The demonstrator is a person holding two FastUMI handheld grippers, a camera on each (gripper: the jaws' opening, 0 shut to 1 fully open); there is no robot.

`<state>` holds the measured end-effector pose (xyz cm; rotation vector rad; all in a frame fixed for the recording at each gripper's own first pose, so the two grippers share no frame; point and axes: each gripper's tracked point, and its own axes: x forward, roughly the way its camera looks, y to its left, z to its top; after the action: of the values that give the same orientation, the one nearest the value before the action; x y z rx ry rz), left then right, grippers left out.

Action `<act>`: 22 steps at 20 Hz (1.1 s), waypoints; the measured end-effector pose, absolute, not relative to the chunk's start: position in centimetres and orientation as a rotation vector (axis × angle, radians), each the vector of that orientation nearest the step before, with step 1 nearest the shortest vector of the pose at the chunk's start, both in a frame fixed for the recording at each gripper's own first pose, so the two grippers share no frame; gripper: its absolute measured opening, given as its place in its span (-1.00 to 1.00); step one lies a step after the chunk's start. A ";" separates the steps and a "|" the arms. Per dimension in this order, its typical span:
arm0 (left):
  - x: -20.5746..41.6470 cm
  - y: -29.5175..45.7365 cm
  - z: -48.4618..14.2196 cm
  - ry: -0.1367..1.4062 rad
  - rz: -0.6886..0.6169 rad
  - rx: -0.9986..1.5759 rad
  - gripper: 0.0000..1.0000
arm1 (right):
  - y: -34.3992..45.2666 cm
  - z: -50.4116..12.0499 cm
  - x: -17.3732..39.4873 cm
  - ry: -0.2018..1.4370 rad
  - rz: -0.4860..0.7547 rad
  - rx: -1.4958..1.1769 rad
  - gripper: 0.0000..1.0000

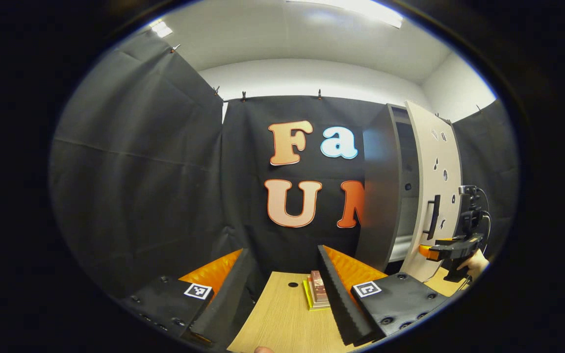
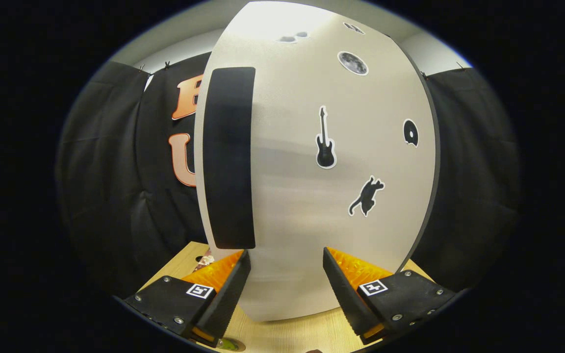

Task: Open the cabinet door with the right hand, grasp the bottle in the cabinet with the left hand and place it on the coaster, then close the cabinet door with the right hand.

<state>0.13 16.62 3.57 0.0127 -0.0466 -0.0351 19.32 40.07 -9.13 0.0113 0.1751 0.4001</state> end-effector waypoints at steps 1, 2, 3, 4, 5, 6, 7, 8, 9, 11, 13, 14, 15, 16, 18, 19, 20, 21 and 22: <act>0.3 16.7 3.6 -0.048 -0.031 0.018 0.77 | 40.1 -9.3 19.6 0.175 0.396 0.013 0.85; 0.5 16.7 3.6 -0.048 -0.029 0.022 0.77 | 40.2 -9.3 19.9 0.174 0.392 0.018 0.85; 0.6 16.7 3.5 -0.046 -0.028 0.024 0.77 | 40.2 -9.2 20.0 0.176 0.389 0.024 0.85; 0.8 16.7 3.4 -0.043 -0.025 0.025 0.77 | 40.3 -9.2 20.0 0.178 0.387 0.031 0.85; 1.0 17.0 3.3 -0.041 -0.021 0.026 0.77 | 40.4 -9.2 20.1 0.180 0.385 0.038 0.85; 1.2 17.2 3.3 -0.039 -0.016 0.028 0.77 | 40.4 -9.2 20.2 0.182 0.383 0.045 0.84; 1.3 17.2 3.2 -0.038 -0.012 0.029 0.77 | 40.4 -9.3 20.3 0.184 0.381 0.051 0.85; 1.5 17.3 3.2 -0.036 -0.007 0.031 0.77 | 40.4 -9.3 20.3 0.186 0.378 0.055 0.85; 1.6 17.4 3.1 -0.034 -0.005 0.031 0.77 | 40.5 -9.3 20.5 0.186 0.375 0.055 0.85; 2.0 17.4 3.0 -0.031 -0.001 0.032 0.77 | 40.6 -9.3 20.7 0.184 0.374 0.046 0.85; 2.4 17.3 2.8 -0.026 -0.001 0.032 0.77 | 40.7 -9.3 21.0 0.188 0.374 0.041 0.85; 2.5 17.1 2.7 -0.023 -0.004 0.030 0.77 | 40.8 -9.3 21.1 0.188 0.377 0.038 0.84; 2.7 16.9 2.5 -0.018 -0.009 0.027 0.77 | 40.7 -9.4 21.2 0.190 0.380 0.035 0.84; 3.0 16.6 2.4 -0.013 -0.014 0.025 0.78 | 40.6 -9.4 21.3 0.193 0.379 0.033 0.84; 3.4 16.0 2.3 -0.004 -0.024 0.019 0.77 | 40.0 -9.1 20.9 0.203 0.370 0.035 0.85; 3.7 15.7 2.2 -0.002 -0.029 0.017 0.77 | 39.7 -8.8 20.7 0.202 0.374 0.045 0.86; 4.0 15.4 2.1 0.000 -0.033 0.018 0.78 | 39.2 -8.5 20.5 0.203 0.379 0.051 0.86; 4.2 15.2 2.3 0.000 -0.036 0.019 0.78 | 38.2 -8.2 20.0 0.210 0.378 0.049 0.85; 5.0 15.3 2.3 -0.002 -0.043 0.018 0.78 | 37.0 -7.9 19.7 0.216 0.372 0.043 0.85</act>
<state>5.02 15.33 2.29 0.0182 -0.0020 -0.0433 19.65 37.03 -7.85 0.0434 0.2159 0.3720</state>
